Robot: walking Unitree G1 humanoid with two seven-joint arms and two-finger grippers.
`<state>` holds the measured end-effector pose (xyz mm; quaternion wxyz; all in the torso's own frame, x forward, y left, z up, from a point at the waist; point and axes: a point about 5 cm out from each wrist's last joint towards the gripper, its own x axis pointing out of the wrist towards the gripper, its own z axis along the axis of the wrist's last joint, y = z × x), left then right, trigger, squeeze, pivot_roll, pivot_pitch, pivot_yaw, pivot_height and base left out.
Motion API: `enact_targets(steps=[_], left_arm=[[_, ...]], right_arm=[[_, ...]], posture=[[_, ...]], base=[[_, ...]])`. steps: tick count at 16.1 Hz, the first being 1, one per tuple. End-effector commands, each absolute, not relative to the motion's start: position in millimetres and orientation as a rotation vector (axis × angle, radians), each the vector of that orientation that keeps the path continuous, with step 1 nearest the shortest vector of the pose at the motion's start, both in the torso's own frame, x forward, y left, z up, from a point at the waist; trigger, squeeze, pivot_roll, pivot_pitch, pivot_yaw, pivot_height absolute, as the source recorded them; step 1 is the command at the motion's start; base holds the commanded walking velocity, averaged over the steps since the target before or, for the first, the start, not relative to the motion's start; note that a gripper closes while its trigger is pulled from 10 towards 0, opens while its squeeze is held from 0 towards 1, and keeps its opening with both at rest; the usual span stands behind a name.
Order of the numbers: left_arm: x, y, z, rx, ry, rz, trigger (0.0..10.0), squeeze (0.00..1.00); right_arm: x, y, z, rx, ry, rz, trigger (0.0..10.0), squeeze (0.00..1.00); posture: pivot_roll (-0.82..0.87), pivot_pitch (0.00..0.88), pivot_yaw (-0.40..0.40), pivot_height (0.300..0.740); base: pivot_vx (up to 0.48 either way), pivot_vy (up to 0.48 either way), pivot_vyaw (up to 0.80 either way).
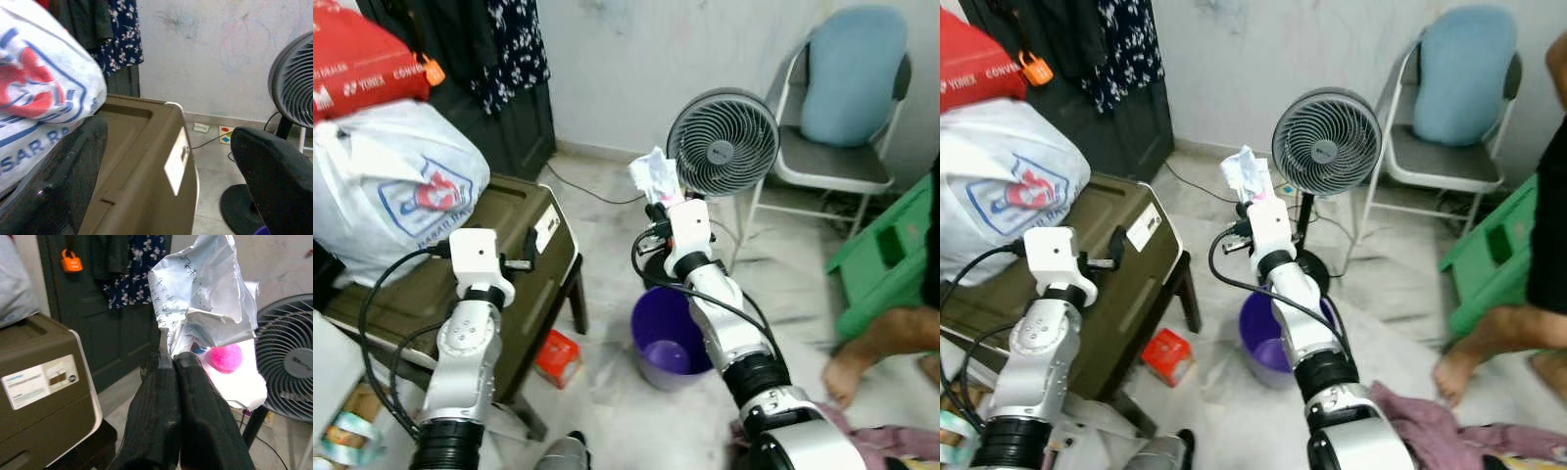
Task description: Clean up the room
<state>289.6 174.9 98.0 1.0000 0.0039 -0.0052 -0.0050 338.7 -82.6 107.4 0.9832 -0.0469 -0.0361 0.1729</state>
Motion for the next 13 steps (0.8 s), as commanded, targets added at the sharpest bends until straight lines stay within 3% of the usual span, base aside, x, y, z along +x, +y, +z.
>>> enact_targets(steps=[1,4,9,13], left_arm=[[291.0,171.3,99.8,-0.001,-0.017,-0.035,10.0,0.00],[291.1,170.2,101.2,-0.005,-0.028,-0.044,10.0,0.00],[291.4,169.3,100.9,-0.005,-0.031,-0.050,10.0,0.00],[291.5,168.1,101.7,-0.010,-0.039,-0.059,10.0,0.00]], right_arm=[[341.7,-86.3,111.0,-0.088,-0.080,0.334,10.0,0.00],[342.6,-86.7,110.3,-0.088,-0.074,0.330,10.0,0.00],[343.6,-87.9,109.5,-0.086,-0.067,0.327,10.0,0.00],[343.8,-87.6,109.9,-0.090,-0.069,0.330,10.0,0.00]], posture=[[0.06,0.000,-0.010,0.740],[0.06,0.000,-0.011,0.740],[0.06,0.000,-0.014,0.740],[0.06,0.000,-0.016,0.740]], base=[[0.000,0.000,0.00],[0.000,0.000,0.00],[0.000,0.000,-0.65],[0.000,0.000,0.00]])
